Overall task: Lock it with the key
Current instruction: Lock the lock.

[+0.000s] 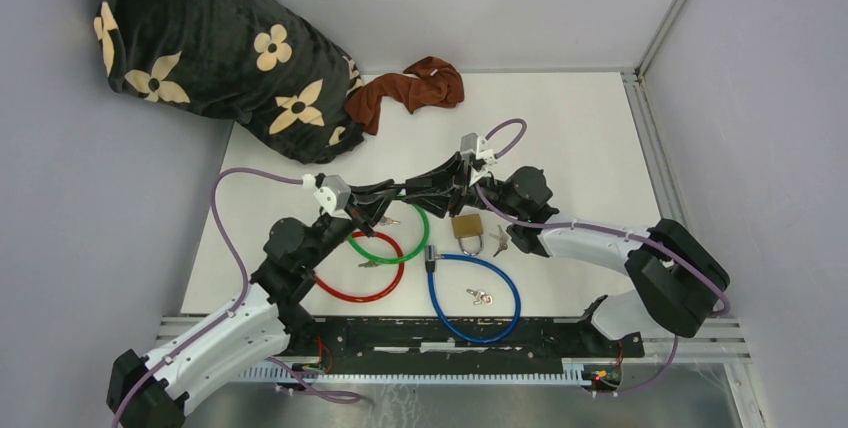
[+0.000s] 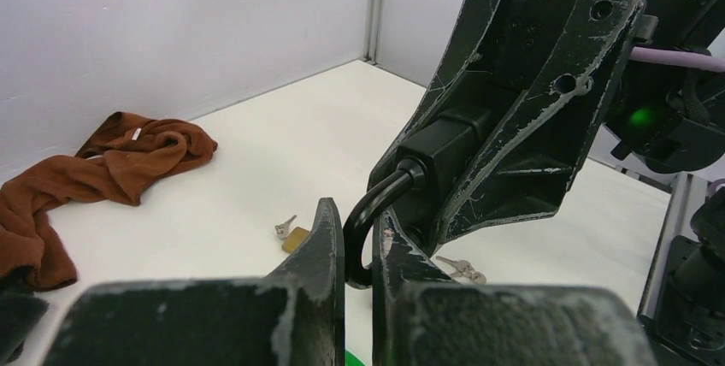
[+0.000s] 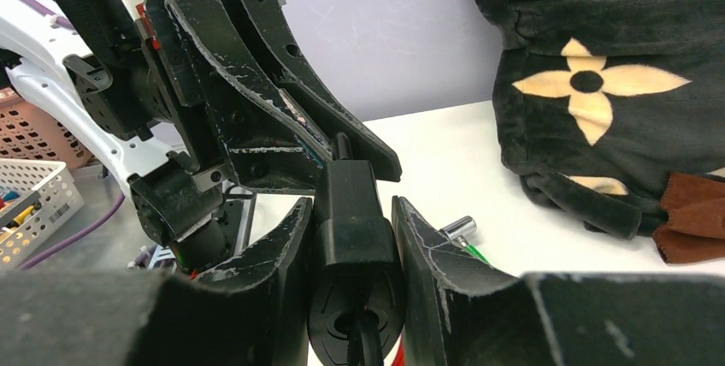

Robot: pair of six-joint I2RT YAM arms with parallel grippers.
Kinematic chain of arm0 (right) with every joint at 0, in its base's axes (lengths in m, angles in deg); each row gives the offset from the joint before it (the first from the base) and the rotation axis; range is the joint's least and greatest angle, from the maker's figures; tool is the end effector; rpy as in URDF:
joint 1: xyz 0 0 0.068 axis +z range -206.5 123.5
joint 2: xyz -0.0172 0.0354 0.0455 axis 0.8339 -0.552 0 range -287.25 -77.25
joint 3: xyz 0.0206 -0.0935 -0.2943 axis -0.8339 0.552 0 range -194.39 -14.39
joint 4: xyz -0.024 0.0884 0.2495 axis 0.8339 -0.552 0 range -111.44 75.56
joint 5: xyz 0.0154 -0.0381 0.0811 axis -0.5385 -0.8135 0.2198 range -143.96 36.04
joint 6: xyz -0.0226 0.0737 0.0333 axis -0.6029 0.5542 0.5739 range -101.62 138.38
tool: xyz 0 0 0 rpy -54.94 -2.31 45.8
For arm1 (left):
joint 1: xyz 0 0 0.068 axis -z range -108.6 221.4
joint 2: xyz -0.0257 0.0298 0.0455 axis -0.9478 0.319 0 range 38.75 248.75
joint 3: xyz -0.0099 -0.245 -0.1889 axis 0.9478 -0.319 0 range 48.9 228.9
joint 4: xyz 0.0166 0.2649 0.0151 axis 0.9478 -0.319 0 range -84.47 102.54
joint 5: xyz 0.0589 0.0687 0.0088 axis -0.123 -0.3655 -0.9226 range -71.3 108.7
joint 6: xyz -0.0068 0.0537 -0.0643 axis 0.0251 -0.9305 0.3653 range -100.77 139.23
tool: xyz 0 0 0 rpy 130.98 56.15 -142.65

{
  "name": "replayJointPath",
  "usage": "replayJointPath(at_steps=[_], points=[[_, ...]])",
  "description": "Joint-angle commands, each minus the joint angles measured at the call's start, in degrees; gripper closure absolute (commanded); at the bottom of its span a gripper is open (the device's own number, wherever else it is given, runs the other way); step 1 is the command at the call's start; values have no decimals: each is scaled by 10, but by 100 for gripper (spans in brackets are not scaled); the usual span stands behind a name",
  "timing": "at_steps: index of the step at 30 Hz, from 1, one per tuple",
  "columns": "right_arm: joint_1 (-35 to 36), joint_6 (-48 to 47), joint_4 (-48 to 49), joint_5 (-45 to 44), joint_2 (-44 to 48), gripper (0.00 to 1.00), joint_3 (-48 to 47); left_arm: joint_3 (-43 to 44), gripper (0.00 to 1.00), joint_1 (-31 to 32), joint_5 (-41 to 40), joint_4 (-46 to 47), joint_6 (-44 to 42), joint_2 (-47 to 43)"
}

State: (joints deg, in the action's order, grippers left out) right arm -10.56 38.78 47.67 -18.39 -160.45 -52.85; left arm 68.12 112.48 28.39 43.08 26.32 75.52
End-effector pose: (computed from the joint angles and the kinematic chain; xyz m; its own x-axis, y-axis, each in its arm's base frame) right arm 0.1998 0.2681 0.3201 -0.1436 0.2593 -0.9551 -0.9821 0.0816 0.1698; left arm 0.1255 -0.1259 0.3090 0.0729 -0.2252 -0.9716 0.7864 0.6121 -0.0828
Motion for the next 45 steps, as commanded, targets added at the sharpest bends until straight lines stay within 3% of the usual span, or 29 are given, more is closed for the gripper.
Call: replayJointPath(at_steps=[1,7,16,29,39,45], points=[[82,-28,-50,28,-55,100,-77,19,98,128,352,-8,56,56],[74,-32,-38,67,-67,100,-72,40,98,128,361,-13,40,34],[54,-63,-18,166,-22,100,-47,57,98,75,392,-78,53,3],[74,-49,18,160,-19,100,-42,47,98,67,318,-94,17,17],[93,-74,-15,161,-30,100,-74,43,98,72,335,-116,20,43],[102,-66,-3,162,-39,100,-81,37,98,85,331,-81,20,50]])
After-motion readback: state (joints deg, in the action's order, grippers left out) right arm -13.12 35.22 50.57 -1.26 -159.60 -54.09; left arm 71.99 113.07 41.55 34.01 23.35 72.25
